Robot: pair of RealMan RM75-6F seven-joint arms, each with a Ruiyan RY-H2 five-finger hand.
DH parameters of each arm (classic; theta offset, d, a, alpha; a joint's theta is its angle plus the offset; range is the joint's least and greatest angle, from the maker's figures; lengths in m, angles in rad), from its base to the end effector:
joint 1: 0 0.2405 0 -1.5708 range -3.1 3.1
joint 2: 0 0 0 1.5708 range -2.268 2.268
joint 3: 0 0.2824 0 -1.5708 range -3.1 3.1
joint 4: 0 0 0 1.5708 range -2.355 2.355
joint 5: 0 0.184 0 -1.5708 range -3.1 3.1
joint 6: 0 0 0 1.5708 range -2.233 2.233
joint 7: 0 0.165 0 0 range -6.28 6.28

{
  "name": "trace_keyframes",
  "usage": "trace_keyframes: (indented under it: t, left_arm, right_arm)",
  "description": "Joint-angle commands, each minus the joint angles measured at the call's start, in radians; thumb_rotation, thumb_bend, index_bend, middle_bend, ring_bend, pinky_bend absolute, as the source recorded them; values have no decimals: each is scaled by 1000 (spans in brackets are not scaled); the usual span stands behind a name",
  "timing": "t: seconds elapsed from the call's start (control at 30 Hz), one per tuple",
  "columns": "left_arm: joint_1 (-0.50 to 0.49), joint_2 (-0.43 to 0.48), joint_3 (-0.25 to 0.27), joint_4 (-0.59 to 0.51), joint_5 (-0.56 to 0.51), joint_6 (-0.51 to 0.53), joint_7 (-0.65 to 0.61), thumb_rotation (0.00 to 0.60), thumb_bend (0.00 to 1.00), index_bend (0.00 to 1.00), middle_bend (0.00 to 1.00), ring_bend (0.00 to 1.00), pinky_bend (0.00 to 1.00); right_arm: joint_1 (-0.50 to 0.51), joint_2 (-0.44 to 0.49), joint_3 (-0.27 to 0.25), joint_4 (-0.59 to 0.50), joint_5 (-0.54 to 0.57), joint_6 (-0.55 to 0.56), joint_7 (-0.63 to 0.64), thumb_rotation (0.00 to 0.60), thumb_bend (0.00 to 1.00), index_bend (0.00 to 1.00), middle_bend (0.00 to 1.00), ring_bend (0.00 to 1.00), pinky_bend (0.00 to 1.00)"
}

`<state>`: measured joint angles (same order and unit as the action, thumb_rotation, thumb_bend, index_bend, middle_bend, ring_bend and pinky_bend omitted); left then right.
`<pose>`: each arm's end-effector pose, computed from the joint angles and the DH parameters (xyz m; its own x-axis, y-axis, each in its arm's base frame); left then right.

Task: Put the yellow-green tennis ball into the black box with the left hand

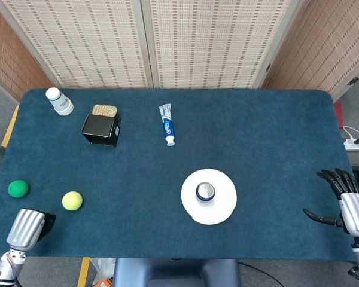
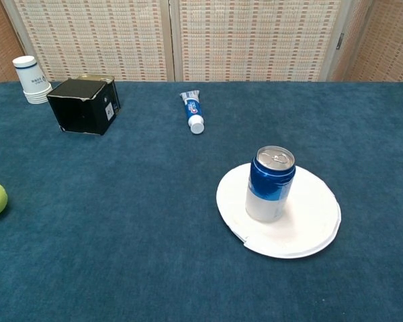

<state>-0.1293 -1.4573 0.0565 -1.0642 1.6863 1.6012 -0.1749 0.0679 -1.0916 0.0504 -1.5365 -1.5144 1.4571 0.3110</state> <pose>-0.3472 0.2006 0.1068 0.4305 -0.0118 0.9025 0.8723 -0.2513 -0.4194 -0.3417 -0.1973 0.2062 0.1972 -0.0290 0.9799 -0.9803 0.0080 0.1975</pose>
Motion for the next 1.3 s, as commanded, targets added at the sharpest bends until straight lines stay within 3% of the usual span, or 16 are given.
trace_keyframes:
  t: [0.03, 0.2, 0.6, 1.0, 1.3]
  left_arm:
    - [30, -107, 22, 150, -1, 7, -67, 600, 614, 1000, 1000, 1000, 1000]
    - [30, -194, 35, 297, 2, -18, -107, 600, 630, 1000, 1000, 1000, 1000]
    - [-24, -339, 22, 535, 10, -28, -167, 600, 639, 1000, 1000, 1000, 1000]
    - [-53, -375, 38, 603, 12, -61, -239, 600, 635, 1000, 1000, 1000, 1000]
    - [-115, -397, 16, 666, -26, -176, -307, 600, 634, 1000, 1000, 1000, 1000]
  right_arm:
    - [0, -1, 0, 3, -3, 2, 2, 600, 0, 189, 122, 0, 0]
    - [4, 0, -2, 1, -2, -8, -3, 600, 0, 189, 122, 0, 0]
    - [3, -1, -3, -2, -2, -6, -11, 600, 0, 189, 122, 0, 0]
    - [6, -3, -2, -6, 4, -13, -21, 600, 0, 189, 122, 0, 0]
    - [7, -8, -2, -10, 4, -13, -34, 600, 0, 189, 122, 0, 0]
